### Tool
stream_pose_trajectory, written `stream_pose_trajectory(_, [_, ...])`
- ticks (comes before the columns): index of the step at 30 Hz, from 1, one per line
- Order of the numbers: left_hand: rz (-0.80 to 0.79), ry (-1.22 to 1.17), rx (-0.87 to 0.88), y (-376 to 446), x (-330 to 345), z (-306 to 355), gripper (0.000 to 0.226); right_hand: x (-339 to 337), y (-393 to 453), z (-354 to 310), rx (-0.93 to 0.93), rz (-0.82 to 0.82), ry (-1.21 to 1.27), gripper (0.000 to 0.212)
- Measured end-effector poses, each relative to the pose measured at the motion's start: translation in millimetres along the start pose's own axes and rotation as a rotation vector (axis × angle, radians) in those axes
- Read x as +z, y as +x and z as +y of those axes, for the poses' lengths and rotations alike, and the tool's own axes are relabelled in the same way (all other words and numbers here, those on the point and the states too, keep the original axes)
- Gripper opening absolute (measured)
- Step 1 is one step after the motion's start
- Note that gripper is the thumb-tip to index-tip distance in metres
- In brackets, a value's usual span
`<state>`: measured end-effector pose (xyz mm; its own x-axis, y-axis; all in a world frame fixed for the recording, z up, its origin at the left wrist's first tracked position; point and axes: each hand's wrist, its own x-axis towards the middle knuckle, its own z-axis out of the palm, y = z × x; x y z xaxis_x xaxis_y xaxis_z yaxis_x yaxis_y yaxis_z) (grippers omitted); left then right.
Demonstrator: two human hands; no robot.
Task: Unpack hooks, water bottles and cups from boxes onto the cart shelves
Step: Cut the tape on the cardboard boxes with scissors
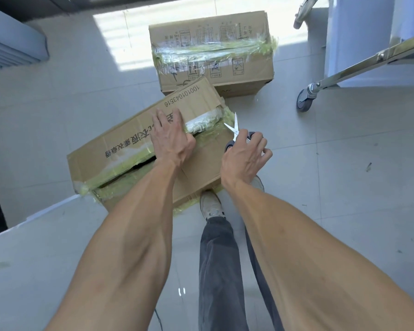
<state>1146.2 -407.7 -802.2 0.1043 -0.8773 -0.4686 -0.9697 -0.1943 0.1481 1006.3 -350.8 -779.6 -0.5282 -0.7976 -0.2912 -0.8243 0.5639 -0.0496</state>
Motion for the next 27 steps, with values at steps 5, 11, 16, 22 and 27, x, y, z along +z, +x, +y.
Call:
stream_pose_trajectory(5, [0.074,0.0,-0.066,-9,18,5,0.066,5,17,-12,-0.039,-0.053,-0.048,0.04])
stream_pose_trajectory(11, [0.068,0.018,-0.112,-16,34,10,0.075,9,21,-8,0.023,-0.104,0.016,0.035])
stream_pose_trajectory(16, [0.05,0.026,-0.121,-13,31,10,0.075,7,20,-12,0.065,-0.195,0.088,0.031])
stream_pose_trajectory(22, [0.055,0.035,-0.133,-10,22,12,0.068,3,22,-13,0.036,-0.155,0.076,0.027])
stream_pose_trajectory(27, [0.086,0.031,-0.123,-9,16,12,0.057,-6,28,-5,-0.087,-0.057,-0.065,0.036])
